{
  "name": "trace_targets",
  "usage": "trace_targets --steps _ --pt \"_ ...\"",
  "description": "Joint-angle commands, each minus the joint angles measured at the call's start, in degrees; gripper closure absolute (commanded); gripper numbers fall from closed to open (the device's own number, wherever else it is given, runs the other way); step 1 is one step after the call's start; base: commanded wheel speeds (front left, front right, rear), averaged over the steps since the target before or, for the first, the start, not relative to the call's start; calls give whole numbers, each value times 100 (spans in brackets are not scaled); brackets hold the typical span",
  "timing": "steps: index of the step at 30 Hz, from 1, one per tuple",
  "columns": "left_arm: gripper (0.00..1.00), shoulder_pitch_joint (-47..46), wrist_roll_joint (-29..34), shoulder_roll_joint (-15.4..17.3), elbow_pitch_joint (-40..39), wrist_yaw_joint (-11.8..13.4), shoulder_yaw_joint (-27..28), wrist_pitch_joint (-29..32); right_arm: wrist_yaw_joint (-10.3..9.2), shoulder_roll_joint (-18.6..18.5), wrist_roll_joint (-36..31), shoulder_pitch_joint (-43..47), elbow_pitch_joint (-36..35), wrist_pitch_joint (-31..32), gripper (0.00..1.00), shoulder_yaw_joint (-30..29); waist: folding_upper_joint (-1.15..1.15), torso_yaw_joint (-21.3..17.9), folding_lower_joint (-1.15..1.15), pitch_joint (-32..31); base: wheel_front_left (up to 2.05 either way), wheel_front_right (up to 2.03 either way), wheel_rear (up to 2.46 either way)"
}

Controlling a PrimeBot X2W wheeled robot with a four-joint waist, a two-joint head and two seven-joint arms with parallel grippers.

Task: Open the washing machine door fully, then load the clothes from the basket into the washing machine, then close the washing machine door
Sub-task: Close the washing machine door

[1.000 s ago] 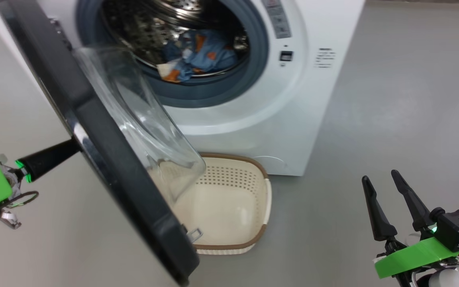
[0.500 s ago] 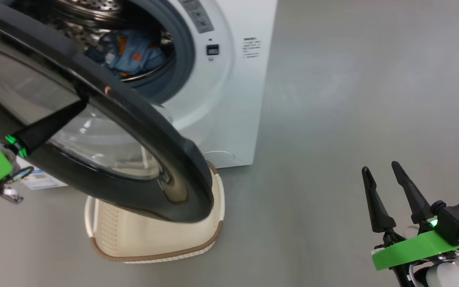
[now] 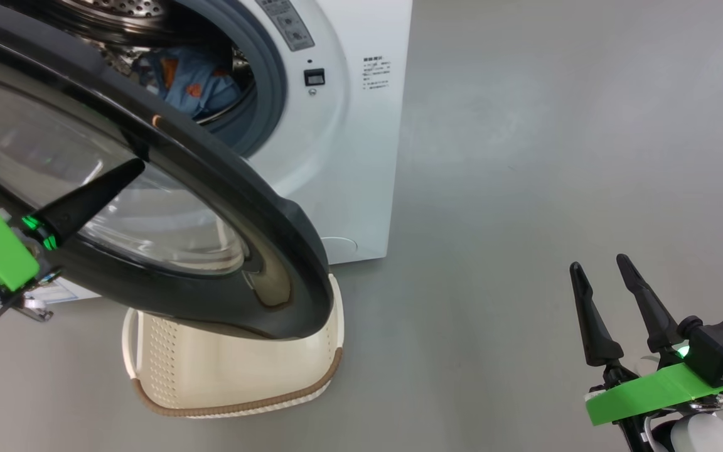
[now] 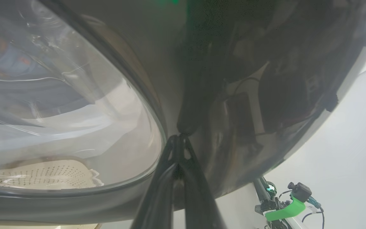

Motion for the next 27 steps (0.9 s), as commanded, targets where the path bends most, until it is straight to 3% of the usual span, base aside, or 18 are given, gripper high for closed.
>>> trace_targets --steps 1,10,14,20,27 --pt "100 -13 -43 332 -120 -30 214 -93 25 -70 -50 -136 -117 -28 0 141 0 95 0 -89 0 0 0" --pt "100 611 -89 389 -230 -30 76 -514 25 -131 -30 -33 -97 -28 0 180 0 352 0 -267 0 0 0" --pt "81 1036 -99 363 -292 -30 27 -858 25 -158 -16 20 -88 -28 0 199 0 454 0 -344 0 0 0" --pt "76 1713 -243 258 -348 -30 44 -1399 25 -178 -2 73 -66 -28 0 236 0 560 0 -449 0 0 0" --pt "42 2280 -12 274 -239 -30 -47 -2123 25 -213 16 129 -56 -28 0 262 0 616 0 -503 0 0 0"
